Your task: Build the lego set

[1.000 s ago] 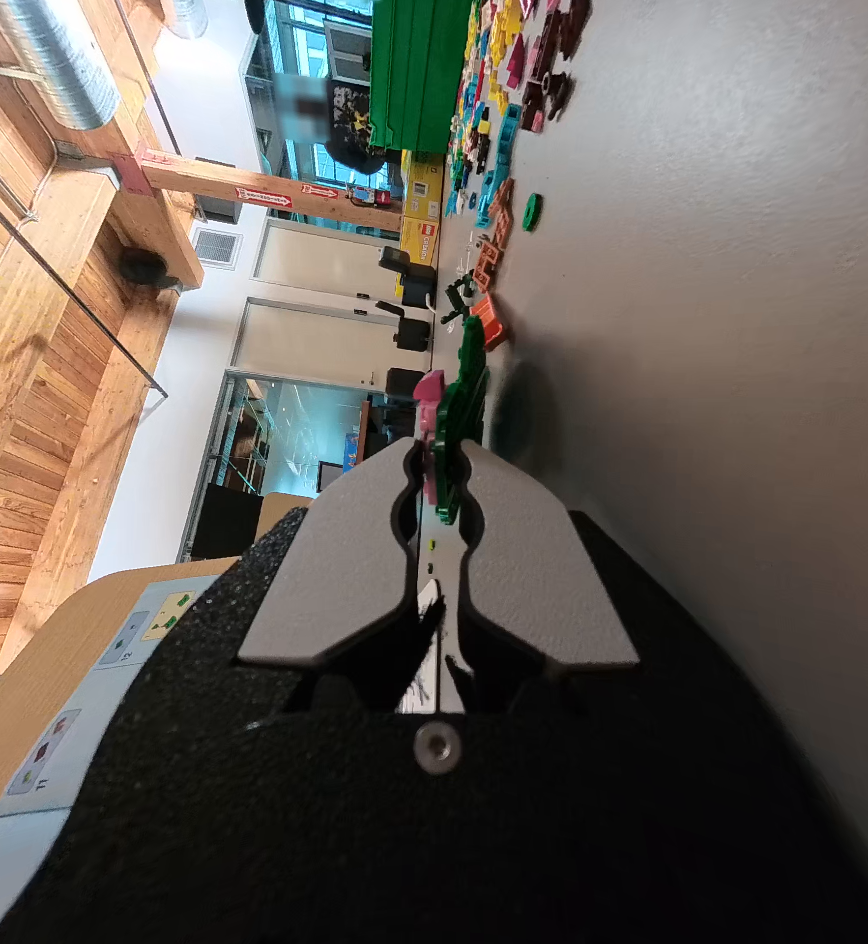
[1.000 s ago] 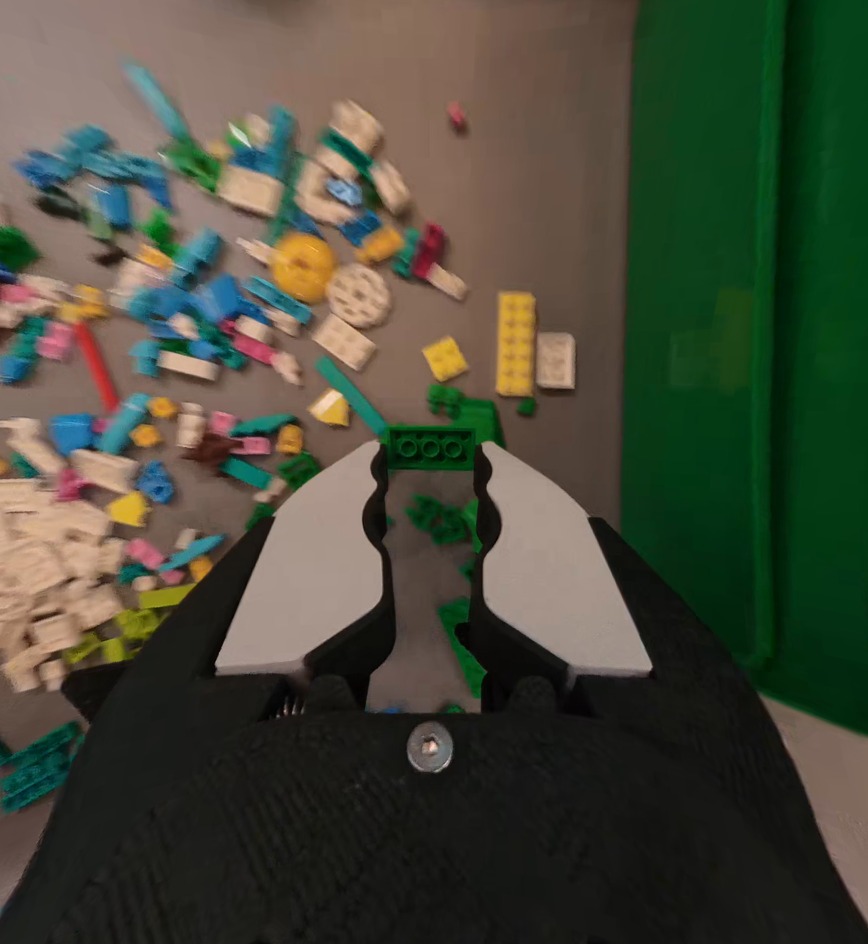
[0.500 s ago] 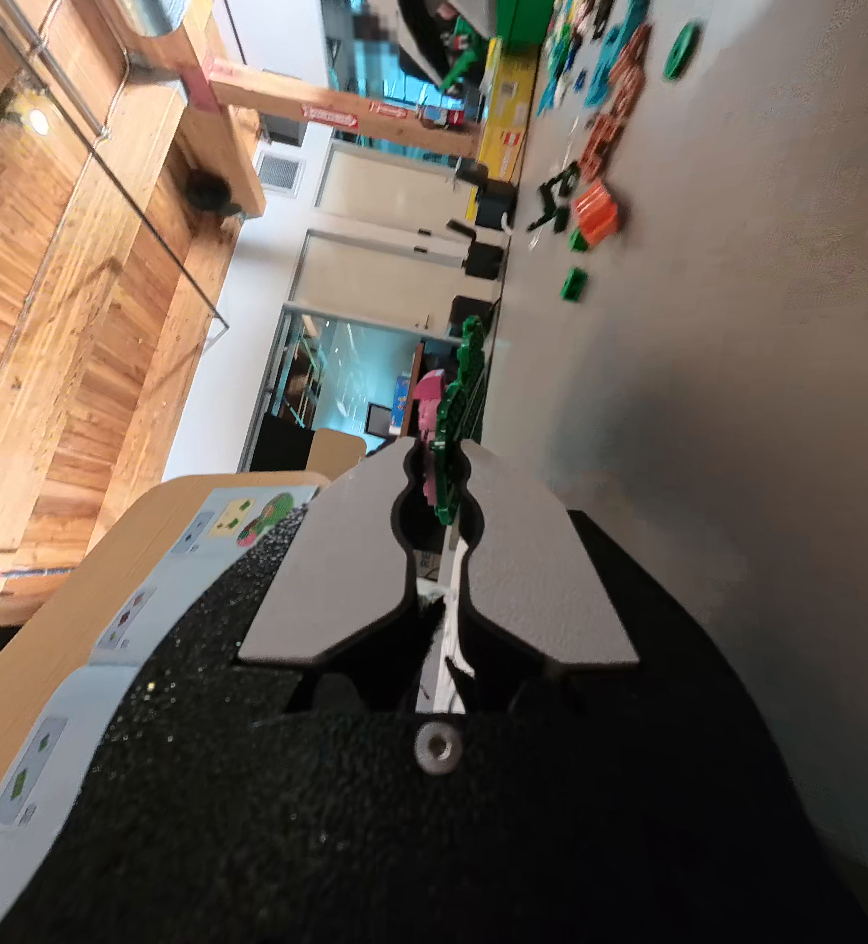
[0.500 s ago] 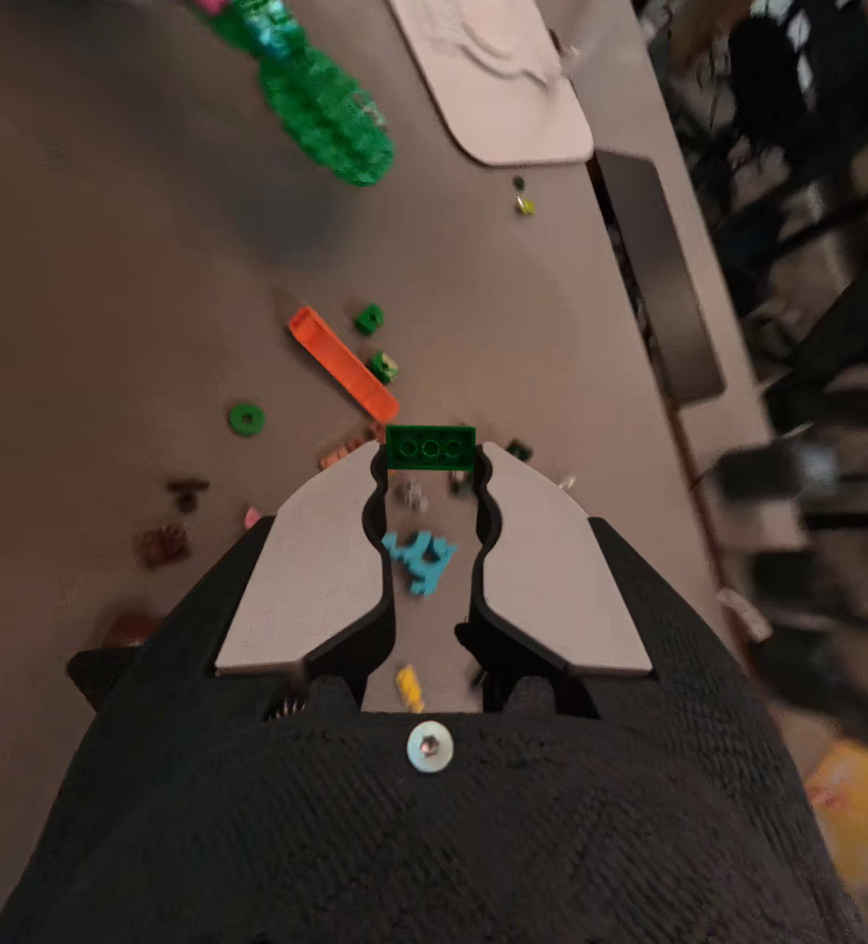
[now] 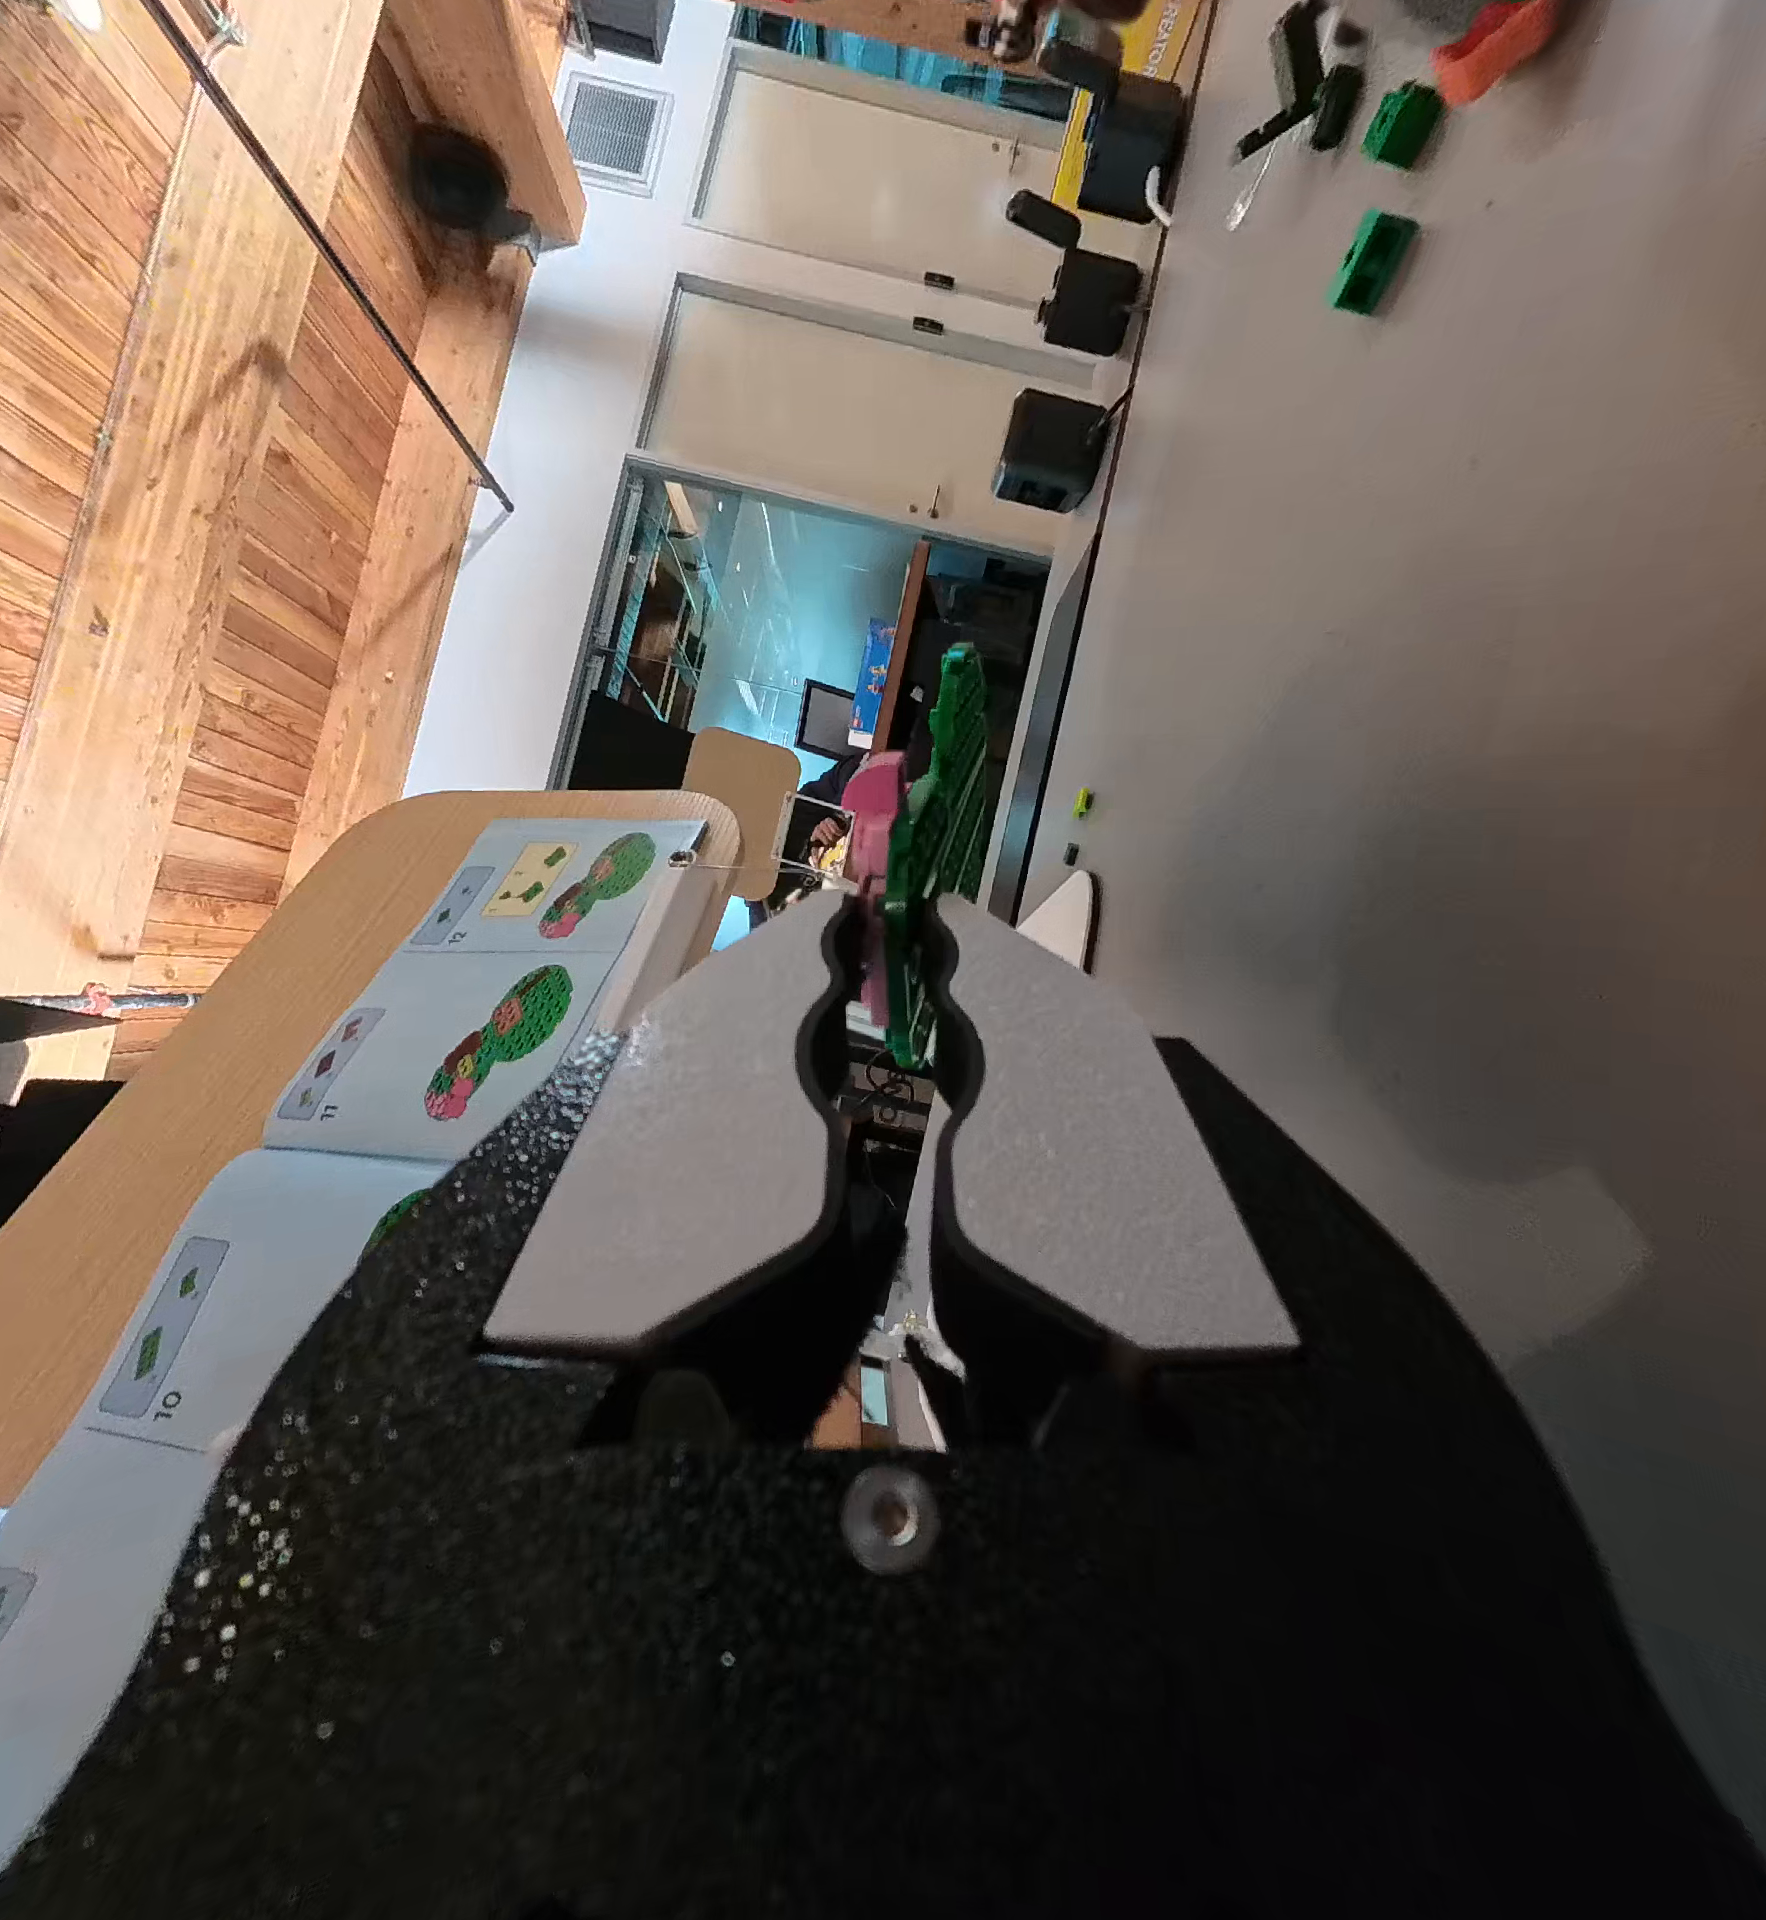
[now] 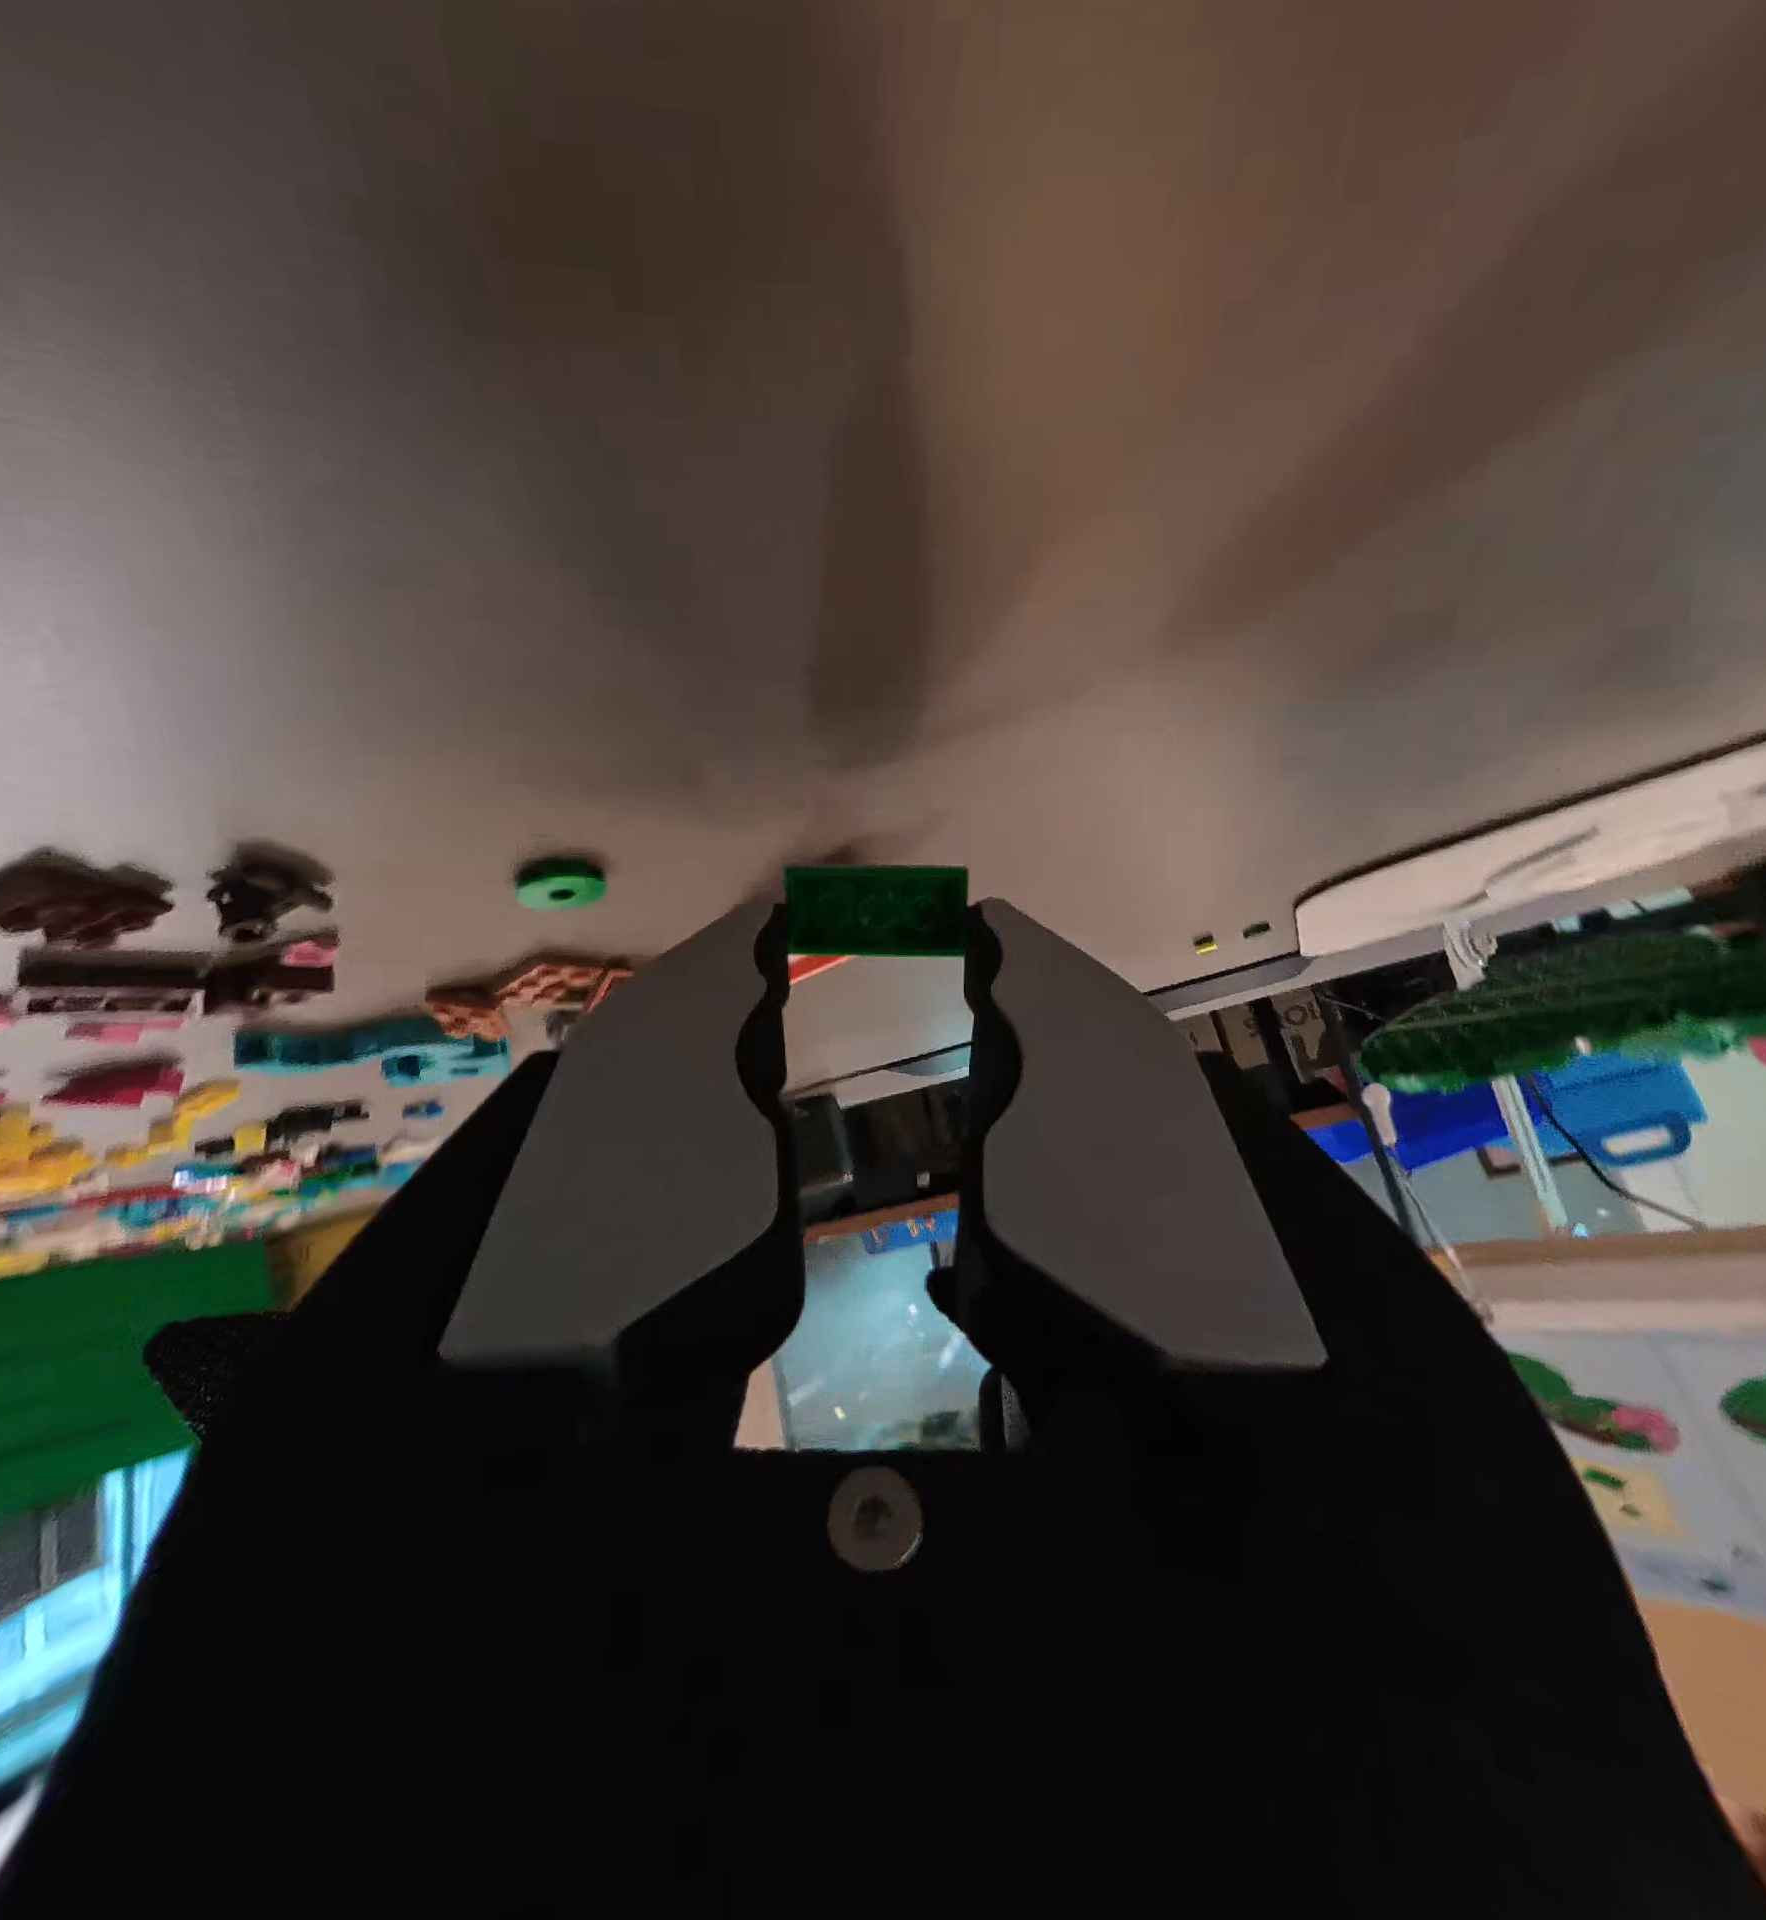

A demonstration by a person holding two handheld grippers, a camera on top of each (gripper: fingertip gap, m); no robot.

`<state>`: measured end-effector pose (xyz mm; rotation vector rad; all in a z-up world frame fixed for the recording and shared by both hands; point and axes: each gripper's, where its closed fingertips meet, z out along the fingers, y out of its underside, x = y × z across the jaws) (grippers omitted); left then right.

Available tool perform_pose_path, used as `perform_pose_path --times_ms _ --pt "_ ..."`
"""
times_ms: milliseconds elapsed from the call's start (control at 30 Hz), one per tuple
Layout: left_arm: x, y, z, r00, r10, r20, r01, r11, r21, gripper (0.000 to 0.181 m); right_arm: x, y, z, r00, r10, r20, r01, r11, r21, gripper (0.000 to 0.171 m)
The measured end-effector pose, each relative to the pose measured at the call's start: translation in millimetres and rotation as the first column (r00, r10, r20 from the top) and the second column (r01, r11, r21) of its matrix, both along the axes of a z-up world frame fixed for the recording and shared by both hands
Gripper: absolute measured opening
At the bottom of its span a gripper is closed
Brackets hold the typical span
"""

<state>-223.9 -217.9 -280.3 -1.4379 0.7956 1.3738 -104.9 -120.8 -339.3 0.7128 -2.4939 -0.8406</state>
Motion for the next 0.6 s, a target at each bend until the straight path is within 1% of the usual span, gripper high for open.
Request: perform_pose_path --times_ms 100,233,333,400,433,500,533,600 --pt "-0.4 0.1 -0.5 1.000 -0.001 0.004 0.001 1.000 -0.002 0.010 4.9 -3.4 -2.5 0.999 0.018 0.049 -0.023 0.993 0.112 0.031" --pt "2.9 1.0 -0.6 1.000 -0.011 -0.002 0.011 1.000 -0.004 0.010 14.9 -13.7 -11.6 0.995 0.006 0.098 -0.021 0.987 0.159 0.031" --pt "4.5 1.8 -1.1 1.000 -0.017 -0.005 0.017 1.000 -0.007 0.010 18.1 -18.9 -13.1 0.995 0.016 0.100 -0.036 0.979 0.201 0.030" --pt "5.8 2.2 -1.1 1.000 -0.022 -0.006 0.022 1.000 -0.007 0.010 23.9 -27.3 -17.8 0.992 0.017 0.129 -0.038 0.985 0.166 0.031" --pt "6.4 2.5 -1.2 1.000 -0.024 -0.007 0.024 1.000 -0.009 0.010 27.1 -30.4 -18.7 0.989 0.017 0.144 -0.041 0.986 0.163 0.020" --pt "8.0 3.0 -1.9 1.000 -0.028 -0.012 0.028 1.000 -0.013 0.010 26.6 -35.5 -18.3 0.990 0.032 0.135 -0.052 0.988 0.146 0.022" --pt "8.5 3.1 -2.2 0.999 -0.030 -0.014 0.029 0.999 -0.015 0.010 25.9 -37.3 -17.7 0.992 0.018 0.126 -0.032 0.993 0.116 0.026" --pt "9.2 3.1 -2.5 0.999 -0.031 -0.016 0.031 0.999 -0.017 0.010 28.8 -38.1 -14.3 0.988 -0.074 0.135 0.073 0.997 0.014 0.034"
